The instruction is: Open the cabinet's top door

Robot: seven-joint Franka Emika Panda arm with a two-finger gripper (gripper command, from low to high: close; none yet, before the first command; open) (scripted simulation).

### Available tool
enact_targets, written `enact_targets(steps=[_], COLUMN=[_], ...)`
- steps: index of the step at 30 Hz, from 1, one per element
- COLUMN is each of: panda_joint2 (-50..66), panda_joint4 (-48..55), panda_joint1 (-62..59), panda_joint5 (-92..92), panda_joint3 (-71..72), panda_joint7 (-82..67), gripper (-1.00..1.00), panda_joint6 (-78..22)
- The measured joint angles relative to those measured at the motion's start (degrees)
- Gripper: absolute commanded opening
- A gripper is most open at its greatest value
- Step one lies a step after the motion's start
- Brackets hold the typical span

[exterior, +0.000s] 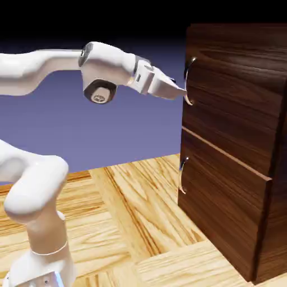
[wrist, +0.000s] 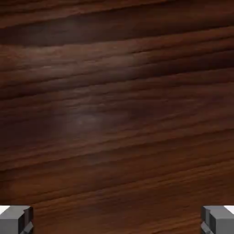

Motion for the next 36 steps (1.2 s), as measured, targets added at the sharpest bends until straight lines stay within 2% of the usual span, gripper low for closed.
enact_targets(steps=[24, 26, 30, 31, 33, 36], panda_joint2=[-24.9, -25.2, -23.8, -23.7, -23.7, -24.6], panda_joint4=[8.8, 8.9, 15.3, 16.0, 16.0, 9.8], panda_joint1=[-28.6, -28.9, -37.2, -38.1, -38.1, -33.1], panda_joint5=[59.8, 60.6, 64.7, 65.2, 65.2, 66.4], panda_joint3=[28.9, 29.3, 31.7, 32.0, 32.0, 28.5], panda_joint7=[-27.1, -27.5, -28.9, -29.0, -29.0, -33.0], gripper=[1.0, 1.0, 1.0, -1.0, -1.0, -1.0], panda_joint6=[-10.0, -10.1, -11.7, -11.9, -11.9, -17.5])
